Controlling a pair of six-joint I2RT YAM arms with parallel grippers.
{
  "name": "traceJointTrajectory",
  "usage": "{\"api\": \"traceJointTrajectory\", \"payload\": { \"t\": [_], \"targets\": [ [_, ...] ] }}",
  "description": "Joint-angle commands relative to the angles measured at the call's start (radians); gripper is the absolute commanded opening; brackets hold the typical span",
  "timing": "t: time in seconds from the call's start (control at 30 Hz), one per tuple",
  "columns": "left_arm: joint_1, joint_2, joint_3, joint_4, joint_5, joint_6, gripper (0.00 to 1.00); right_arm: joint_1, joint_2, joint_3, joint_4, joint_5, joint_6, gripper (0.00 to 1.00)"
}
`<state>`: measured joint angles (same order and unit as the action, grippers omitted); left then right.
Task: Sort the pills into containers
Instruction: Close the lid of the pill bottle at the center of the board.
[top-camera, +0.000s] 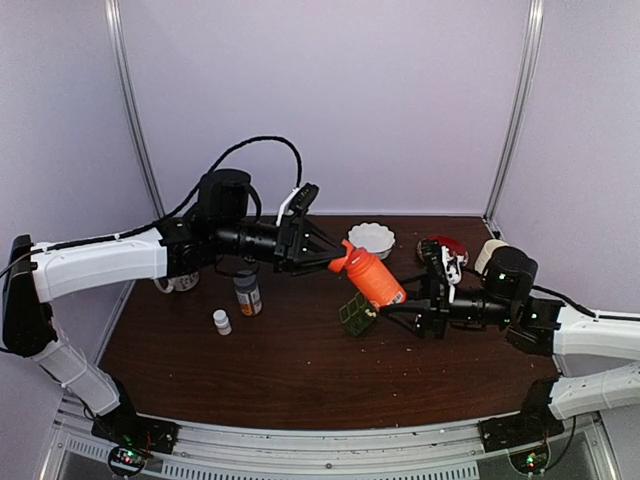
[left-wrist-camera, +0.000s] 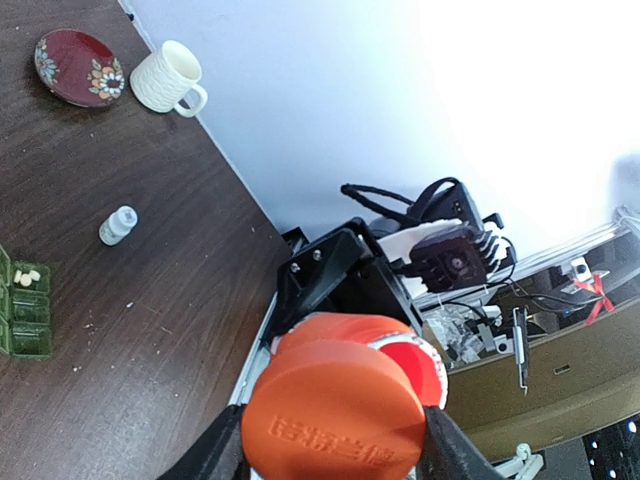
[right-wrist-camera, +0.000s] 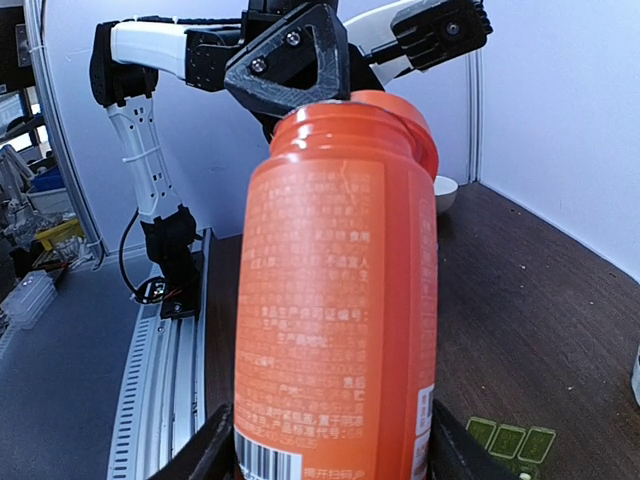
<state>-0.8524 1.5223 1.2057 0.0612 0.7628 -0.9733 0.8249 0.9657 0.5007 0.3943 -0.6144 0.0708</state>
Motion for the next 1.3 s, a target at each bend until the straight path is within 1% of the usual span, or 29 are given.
{"api": "traceJointTrajectory", "payload": {
  "t": [0.0,0.1,0.13,0.23,0.47,0.67,1.03,1.27],
  "targets": [
    [-0.001,-0.012,-0.019,0.122,0.050,-0.058,0.46,0.007,0.020,0.060,-0.017,-0.007,-0.033,0.00],
    [-0.001,-0.012,-0.028,0.161,0.065,-0.082,0.46,0.008,0.036,0.076,-0.048,-0.003,-0.050,0.00],
    [-0.002,-0.011,-0.012,0.091,0.056,-0.046,0.46,0.008,0.043,0.102,-0.099,0.011,-0.057,0.00],
    [-0.003,-0.010,0.014,-0.015,0.031,0.020,0.48,0.009,0.045,0.134,-0.178,0.041,-0.113,0.00],
    [-0.005,-0.001,0.026,-0.080,0.016,0.043,0.48,0.023,0.043,0.201,-0.332,0.116,-0.195,0.00],
    [-0.005,0.009,0.038,-0.102,0.024,0.032,0.48,0.063,0.051,0.263,-0.437,0.225,-0.283,0.00],
    [-0.004,0.019,0.031,-0.121,0.012,-0.021,0.47,0.196,0.054,0.305,-0.434,0.575,-0.407,0.00],
    [-0.005,0.023,0.031,-0.139,-0.006,-0.037,0.47,0.284,0.056,0.324,-0.411,0.793,-0.453,0.00]
  ]
}}
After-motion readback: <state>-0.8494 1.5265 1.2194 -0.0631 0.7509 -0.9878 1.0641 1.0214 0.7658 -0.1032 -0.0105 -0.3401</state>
